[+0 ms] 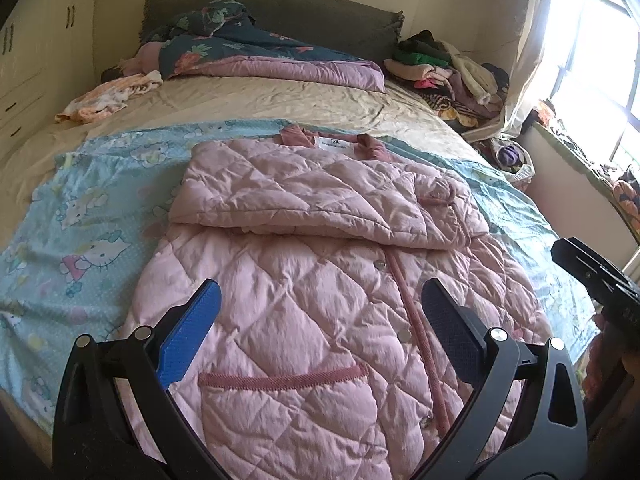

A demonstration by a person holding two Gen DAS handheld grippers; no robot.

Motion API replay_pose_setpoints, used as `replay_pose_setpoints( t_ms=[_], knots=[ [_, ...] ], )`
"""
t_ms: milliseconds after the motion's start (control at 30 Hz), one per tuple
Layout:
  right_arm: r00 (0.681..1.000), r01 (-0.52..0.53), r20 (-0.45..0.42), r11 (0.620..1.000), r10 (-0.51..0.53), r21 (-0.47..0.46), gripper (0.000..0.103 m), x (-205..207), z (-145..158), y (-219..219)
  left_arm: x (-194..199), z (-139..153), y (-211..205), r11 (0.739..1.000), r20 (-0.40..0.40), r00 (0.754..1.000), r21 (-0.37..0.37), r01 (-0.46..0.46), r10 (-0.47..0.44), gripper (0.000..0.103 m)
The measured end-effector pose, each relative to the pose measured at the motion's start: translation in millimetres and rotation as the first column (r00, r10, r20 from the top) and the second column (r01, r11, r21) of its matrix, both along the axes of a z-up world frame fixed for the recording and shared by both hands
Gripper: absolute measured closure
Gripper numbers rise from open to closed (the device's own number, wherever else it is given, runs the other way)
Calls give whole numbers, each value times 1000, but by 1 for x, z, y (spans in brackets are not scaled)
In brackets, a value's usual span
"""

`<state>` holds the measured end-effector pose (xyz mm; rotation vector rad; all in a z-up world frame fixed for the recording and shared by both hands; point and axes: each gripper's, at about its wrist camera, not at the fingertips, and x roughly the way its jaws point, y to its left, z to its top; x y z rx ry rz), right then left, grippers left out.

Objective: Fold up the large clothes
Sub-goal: 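Move both tools back along the jacket to its ribbed hem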

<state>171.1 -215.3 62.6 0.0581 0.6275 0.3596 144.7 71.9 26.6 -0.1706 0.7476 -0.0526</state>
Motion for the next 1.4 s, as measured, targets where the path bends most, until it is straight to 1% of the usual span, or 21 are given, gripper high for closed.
replay_pose_setpoints(
  t_ms=[333, 567, 700, 1033, 1400],
  knots=[
    [1000, 3, 4, 1000, -3, -9, 6, -13, -2, -15, -16, -1, -5, 1000, 14, 1000, 15, 14, -14, 9],
    [1000, 1, 5, 1000, -1, -13, 6, -22, -3, -22, -23, -5, -6, 1000, 5, 1000, 18, 22, -22, 9],
    [1000, 1, -3, 1000, -1, -14, 6, -27, -5, -26, -27, -5, -6, 999, 8, 1000, 32, 25, -25, 9],
    [1000, 10, -28, 1000, -10, -13, 6, -41, -15, -44, -44, -14, 6, 998, -1, 1000, 57, -2, 2, 9],
    [997, 43, -64, 998, -46, -41, 6, -53, -30, -71, -64, -36, 33, 994, -47, 997, 96, -53, 58, 9]
  ],
)
